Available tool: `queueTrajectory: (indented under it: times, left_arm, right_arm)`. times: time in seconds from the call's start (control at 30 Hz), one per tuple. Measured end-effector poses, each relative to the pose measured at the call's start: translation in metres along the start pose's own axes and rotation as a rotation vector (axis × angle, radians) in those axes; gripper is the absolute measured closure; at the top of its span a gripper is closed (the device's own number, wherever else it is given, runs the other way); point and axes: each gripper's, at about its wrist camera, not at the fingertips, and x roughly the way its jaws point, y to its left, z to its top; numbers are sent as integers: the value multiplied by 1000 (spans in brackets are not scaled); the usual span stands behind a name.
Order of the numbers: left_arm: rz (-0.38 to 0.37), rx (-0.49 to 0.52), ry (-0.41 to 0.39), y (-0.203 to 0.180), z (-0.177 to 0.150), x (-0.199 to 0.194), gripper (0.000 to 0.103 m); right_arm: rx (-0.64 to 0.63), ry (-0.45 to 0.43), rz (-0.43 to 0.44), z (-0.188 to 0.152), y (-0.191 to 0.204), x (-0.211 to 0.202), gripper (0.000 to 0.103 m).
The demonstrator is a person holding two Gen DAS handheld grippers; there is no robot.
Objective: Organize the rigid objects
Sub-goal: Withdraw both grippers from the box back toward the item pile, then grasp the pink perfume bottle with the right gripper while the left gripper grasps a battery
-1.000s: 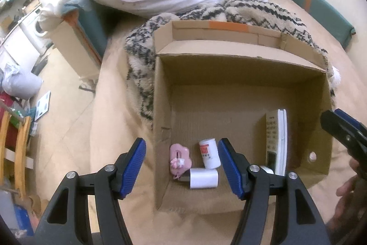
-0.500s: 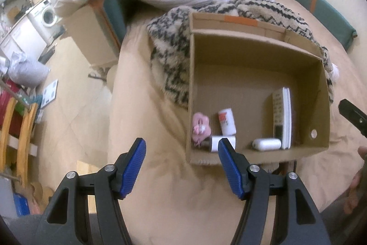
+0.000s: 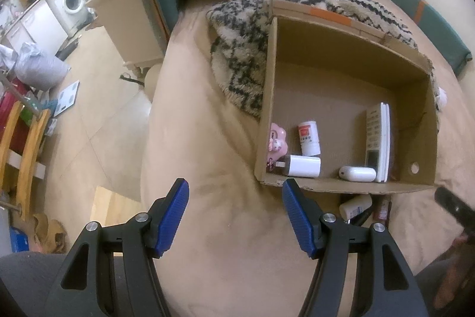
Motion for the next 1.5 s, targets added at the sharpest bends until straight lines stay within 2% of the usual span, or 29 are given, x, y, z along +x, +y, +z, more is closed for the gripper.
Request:
queueTrajectory:
  times: [0.1, 0.3, 0.33, 0.37, 0.43, 0.5, 0.67, 0.77, 0.87, 0.97, 1.1, 1.2, 1.37, 1.5]
  left_arm:
    - [-2, -30, 19, 4, -1, 4, 41]
    - [-20, -82, 70, 12, -1, 10, 41]
    - [-23, -86, 72, 13, -1, 10, 41]
    - [-29, -91, 74, 13, 0, 10, 41]
    - [-42, -95, 80, 14, -1, 9, 41]
    - [-55, -96, 89, 13, -1, 9, 41]
    - [-91, -100, 111, 11, -2, 10, 41]
    - [-86, -91, 106, 9, -2, 9, 41]
    - [-76, -87, 105, 8, -2, 10, 41]
    - [-74, -85, 105, 8, -2, 11, 41]
    - [-67, -78, 96, 7, -2, 10, 41]
    - [-75, -85, 97, 8, -2, 10, 41]
    - [-86, -87, 103, 6, 0, 10, 41]
    - [-74, -47, 103, -3, -3, 11, 41]
  right_arm:
    - [57, 54, 29, -4, -10, 13, 0]
    - [80, 135, -5, -5, -15, 44, 0]
    - [65, 152, -25, -5, -14, 50, 13]
    - [51, 170, -44, -6, -13, 55, 20]
    - [36, 207, -76, -8, -12, 67, 48]
    - [23, 236, -100, -10, -12, 77, 57]
    - [20, 283, -127, -15, -11, 96, 57]
    - [1, 294, -155, -17, -8, 108, 54]
    - [-62, 281, -194, -19, 2, 112, 56]
    - [-77, 247, -223, -18, 2, 108, 76]
    - [-42, 238, -207, -22, -5, 92, 77]
    - [-37, 235, -143, -24, -4, 72, 77]
    - [-121, 156, -61, -30, 14, 27, 77]
    - [-213, 88, -31, -30, 27, -9, 77]
